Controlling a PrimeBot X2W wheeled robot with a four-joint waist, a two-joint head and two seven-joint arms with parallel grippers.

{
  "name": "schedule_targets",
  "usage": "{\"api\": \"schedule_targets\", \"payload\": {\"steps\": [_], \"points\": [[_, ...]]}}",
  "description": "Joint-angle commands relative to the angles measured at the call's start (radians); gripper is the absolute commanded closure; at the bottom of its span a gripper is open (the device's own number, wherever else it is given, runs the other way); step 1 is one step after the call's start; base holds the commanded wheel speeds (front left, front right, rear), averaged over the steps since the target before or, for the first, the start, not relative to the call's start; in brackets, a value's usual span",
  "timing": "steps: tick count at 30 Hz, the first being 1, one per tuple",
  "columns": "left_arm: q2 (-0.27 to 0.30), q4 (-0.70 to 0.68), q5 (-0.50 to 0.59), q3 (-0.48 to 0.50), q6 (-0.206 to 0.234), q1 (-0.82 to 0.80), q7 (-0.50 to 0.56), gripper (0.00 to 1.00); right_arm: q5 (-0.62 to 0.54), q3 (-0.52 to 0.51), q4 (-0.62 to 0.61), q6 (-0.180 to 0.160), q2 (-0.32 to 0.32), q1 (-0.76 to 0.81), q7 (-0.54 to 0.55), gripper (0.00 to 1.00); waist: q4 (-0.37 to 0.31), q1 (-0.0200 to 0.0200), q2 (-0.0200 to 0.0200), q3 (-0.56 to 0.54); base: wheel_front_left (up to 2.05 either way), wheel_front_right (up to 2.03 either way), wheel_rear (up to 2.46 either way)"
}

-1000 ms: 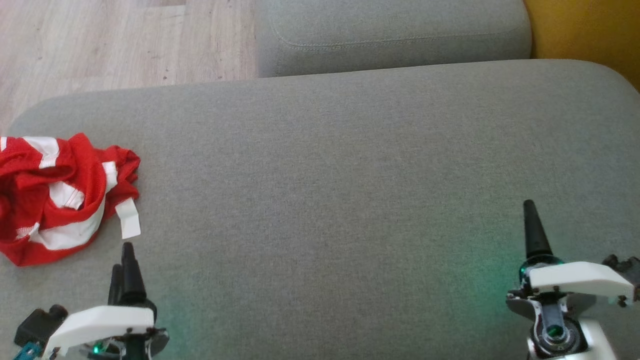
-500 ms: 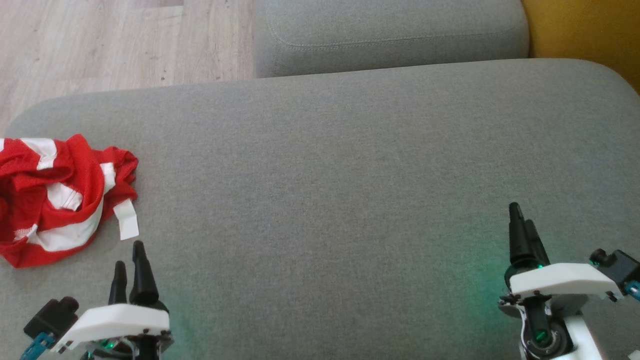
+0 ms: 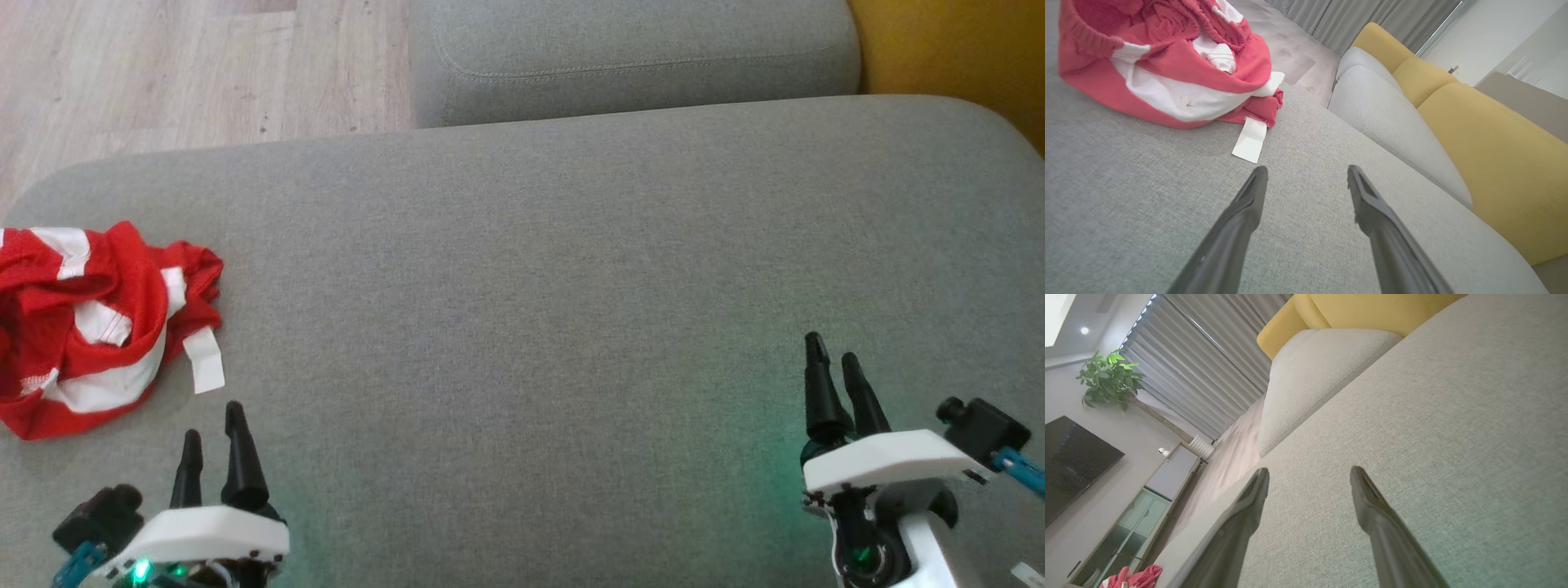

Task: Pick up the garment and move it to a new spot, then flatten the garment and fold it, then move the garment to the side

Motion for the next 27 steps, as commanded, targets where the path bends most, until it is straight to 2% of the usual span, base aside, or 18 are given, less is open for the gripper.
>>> {"api": "schedule_targets", "payload": {"steps": [1,27], "points": [[0.022,-0.024,0.029,0.009,0.005,-0.027,-0.013,0.00,-0.029,0.017,-0.027,0.005,-0.008,-0.066,-0.016,0.00,0.000,0.0000,0.0000,0.000,0.00,0.00,0.00],[0.021,0.012,0.335,0.012,0.024,-0.013,-0.090,0.00,-0.381,0.062,0.018,0.006,-0.003,-0.080,-0.092,0.00,-0.009,0.0000,0.0000,-0.008,0.00,0.00,0.00]]}}
